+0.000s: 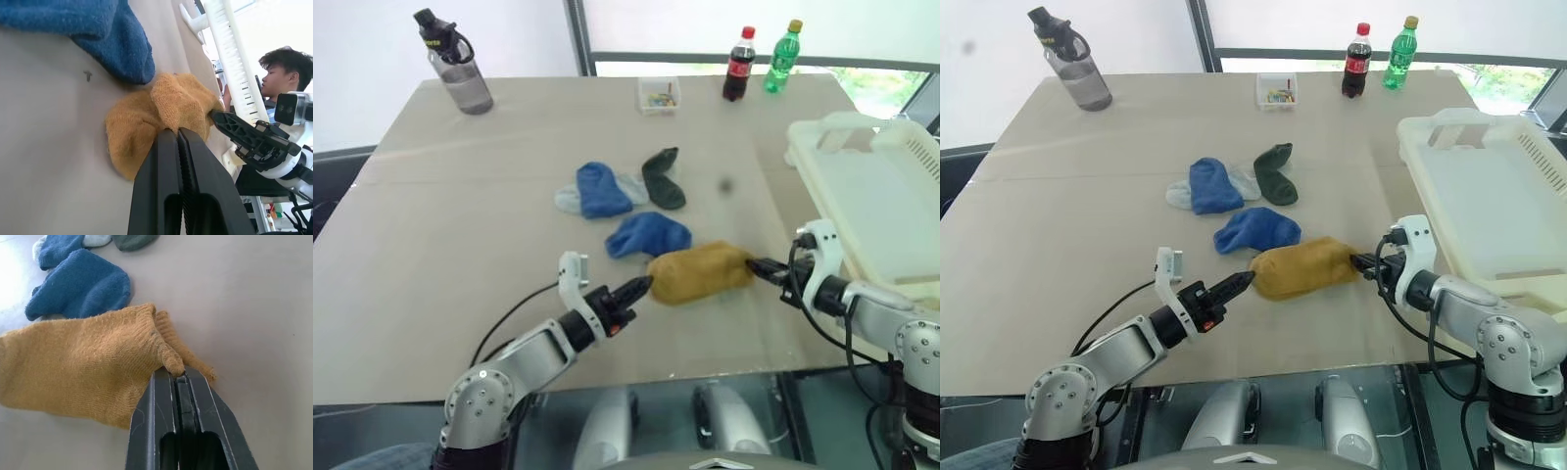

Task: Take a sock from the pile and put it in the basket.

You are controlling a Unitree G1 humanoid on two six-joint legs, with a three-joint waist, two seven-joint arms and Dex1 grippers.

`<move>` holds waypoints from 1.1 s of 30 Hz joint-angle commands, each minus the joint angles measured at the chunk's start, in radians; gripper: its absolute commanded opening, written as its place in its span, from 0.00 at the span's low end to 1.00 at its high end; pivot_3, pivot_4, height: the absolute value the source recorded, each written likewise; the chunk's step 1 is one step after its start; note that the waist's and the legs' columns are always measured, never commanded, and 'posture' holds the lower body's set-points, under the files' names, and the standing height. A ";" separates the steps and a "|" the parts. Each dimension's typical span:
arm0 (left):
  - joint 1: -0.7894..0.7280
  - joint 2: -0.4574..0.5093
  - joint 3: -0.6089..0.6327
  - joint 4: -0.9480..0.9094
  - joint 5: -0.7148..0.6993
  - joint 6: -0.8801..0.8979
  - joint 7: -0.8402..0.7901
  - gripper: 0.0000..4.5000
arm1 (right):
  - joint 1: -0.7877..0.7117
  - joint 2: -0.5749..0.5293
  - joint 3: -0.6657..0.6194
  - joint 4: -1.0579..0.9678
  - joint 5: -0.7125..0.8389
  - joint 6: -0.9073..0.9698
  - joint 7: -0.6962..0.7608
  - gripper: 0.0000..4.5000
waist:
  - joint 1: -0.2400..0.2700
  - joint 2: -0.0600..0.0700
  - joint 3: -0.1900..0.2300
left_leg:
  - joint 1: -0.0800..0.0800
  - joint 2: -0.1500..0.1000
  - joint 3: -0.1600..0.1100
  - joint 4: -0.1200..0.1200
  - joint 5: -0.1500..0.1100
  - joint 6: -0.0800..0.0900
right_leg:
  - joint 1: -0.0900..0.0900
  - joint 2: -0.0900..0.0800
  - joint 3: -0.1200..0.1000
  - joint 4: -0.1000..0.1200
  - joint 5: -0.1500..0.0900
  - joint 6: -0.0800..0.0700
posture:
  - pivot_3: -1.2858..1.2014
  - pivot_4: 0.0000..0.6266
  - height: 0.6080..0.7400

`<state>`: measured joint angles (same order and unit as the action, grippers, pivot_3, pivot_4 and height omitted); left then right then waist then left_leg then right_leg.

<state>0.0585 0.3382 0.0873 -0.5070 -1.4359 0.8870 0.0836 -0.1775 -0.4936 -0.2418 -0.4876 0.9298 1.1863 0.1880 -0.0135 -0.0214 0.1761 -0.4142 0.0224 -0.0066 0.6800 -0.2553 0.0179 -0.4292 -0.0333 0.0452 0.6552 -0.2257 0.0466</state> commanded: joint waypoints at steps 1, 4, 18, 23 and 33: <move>0.008 -0.007 -0.014 -0.019 0.005 -0.016 -0.005 0.03 | -0.019 0.003 0.003 -0.003 -0.014 -0.032 0.008 0.00 | 0.000 0.000 0.000 | 0.000 0.000 0.000 0.000 0.000 0.000 | 0.000 0.000 0.000 0.000 0.000 0.000 | 0.52 0.24 1.00; 0.017 -0.009 -0.021 -0.024 0.009 -0.022 -0.002 0.03 | -0.022 -0.002 0.014 0.001 -0.023 -0.037 0.019 0.00 | 0.000 0.000 0.000 | 0.000 0.000 0.000 0.000 0.000 0.000 | 0.000 0.000 0.000 0.000 0.000 0.000 | 0.52 0.24 1.00; 0.033 -0.015 -0.043 -0.031 0.027 -0.035 -0.009 0.00 | -0.047 -0.013 0.025 -0.034 -0.122 -0.244 0.114 0.63 | 0.000 0.000 0.000 | 0.000 0.000 0.000 -0.001 0.000 0.000 | 0.000 0.000 0.000 -0.001 0.000 0.000 | 0.52 0.24 1.00; 0.027 -0.020 -0.052 -0.028 0.034 -0.035 -0.008 0.00 | -0.059 0.027 0.083 -0.074 -0.115 -0.314 0.173 0.63 | -0.001 0.000 0.000 | 0.000 0.000 0.000 -0.001 0.000 0.000 | 0.000 0.000 0.000 -0.001 0.000 0.000 | 0.52 0.24 1.00; 0.037 -0.033 -0.059 -0.038 0.043 -0.046 0.009 0.00 | 0.072 0.060 0.285 0.096 -0.334 -0.554 0.337 0.63 | 0.000 0.000 0.000 | 0.000 0.000 0.000 -0.001 0.000 0.000 | 0.000 0.000 0.000 -0.002 0.000 0.000 | 0.52 0.24 1.00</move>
<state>0.0907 0.3086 0.0307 -0.5073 -1.3945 0.8543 0.0928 -0.1048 -0.4260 0.0347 -0.3915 0.6211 0.6787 0.4976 -0.0136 -0.0213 0.1762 -0.4140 0.0225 -0.0063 0.6784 -0.2553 0.0179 -0.4292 -0.0336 0.0451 0.6531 -0.2257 0.0467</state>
